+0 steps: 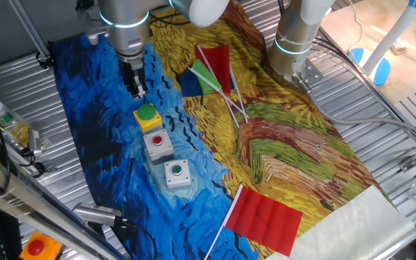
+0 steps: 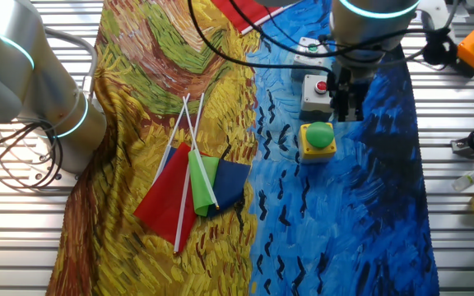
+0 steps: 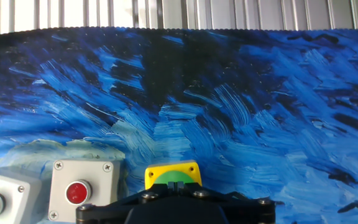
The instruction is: Press three buttons from left to right in sequence
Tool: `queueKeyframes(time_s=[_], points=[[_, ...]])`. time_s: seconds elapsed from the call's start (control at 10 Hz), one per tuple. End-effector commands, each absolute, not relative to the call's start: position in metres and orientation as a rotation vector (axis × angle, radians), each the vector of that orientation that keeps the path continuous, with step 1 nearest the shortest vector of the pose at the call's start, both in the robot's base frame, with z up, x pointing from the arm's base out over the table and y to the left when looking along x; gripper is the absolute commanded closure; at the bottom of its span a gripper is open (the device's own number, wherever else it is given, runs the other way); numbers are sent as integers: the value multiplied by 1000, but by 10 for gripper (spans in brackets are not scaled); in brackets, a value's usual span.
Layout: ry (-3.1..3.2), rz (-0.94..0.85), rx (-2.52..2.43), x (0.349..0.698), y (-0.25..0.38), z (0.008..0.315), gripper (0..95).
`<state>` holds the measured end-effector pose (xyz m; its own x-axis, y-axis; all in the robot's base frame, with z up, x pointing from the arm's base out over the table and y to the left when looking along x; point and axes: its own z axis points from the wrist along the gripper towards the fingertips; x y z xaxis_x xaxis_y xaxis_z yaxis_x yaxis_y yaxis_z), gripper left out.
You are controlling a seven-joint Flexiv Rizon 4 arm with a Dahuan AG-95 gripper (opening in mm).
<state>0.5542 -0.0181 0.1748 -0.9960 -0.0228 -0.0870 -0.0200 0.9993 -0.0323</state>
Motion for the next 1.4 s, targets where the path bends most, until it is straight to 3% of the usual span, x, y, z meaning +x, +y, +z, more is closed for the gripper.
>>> queueKeyframes(time_s=[0.1,1.1,1.4], points=[[3076,-45,-26,553,-18,176,950],[3116,-35,-73,554,-19,174,950],[3114,-12,-75,558,-25,160,950]])
